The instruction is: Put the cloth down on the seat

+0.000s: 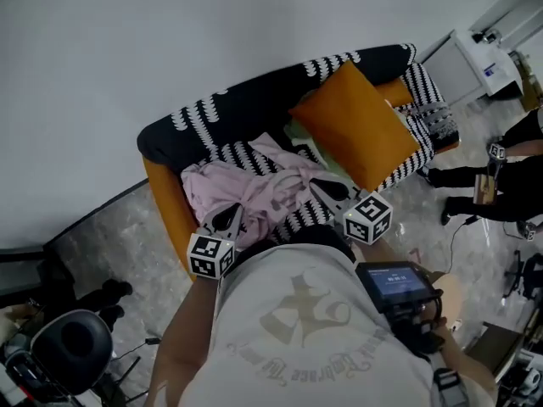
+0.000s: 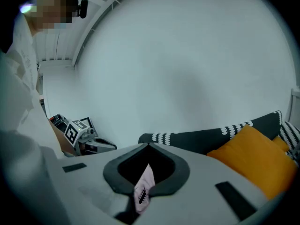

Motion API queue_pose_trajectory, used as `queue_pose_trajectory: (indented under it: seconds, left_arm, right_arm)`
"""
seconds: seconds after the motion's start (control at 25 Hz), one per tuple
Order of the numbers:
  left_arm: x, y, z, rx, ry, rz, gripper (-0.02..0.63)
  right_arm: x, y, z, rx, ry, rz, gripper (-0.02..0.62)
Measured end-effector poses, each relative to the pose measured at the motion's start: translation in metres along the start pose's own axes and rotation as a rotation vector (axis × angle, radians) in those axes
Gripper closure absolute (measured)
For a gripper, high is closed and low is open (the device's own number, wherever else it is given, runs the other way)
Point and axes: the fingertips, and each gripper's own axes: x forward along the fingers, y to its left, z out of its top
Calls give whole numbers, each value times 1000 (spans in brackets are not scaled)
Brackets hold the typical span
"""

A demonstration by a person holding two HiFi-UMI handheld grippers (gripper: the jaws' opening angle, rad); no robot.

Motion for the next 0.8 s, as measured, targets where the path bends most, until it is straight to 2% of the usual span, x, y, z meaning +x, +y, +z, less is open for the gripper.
queue_pose_trajectory:
  seconds: [0.2,0.8]
  left_arm:
    - [-4,-19,13,27,-23,-53,594]
    - [18,-45,0,38,39,-109,594]
  right_arm:
    - [-23,4,-10,17,-7,-38,580]
    - [-41,-17,-28,51,-21,-93,580]
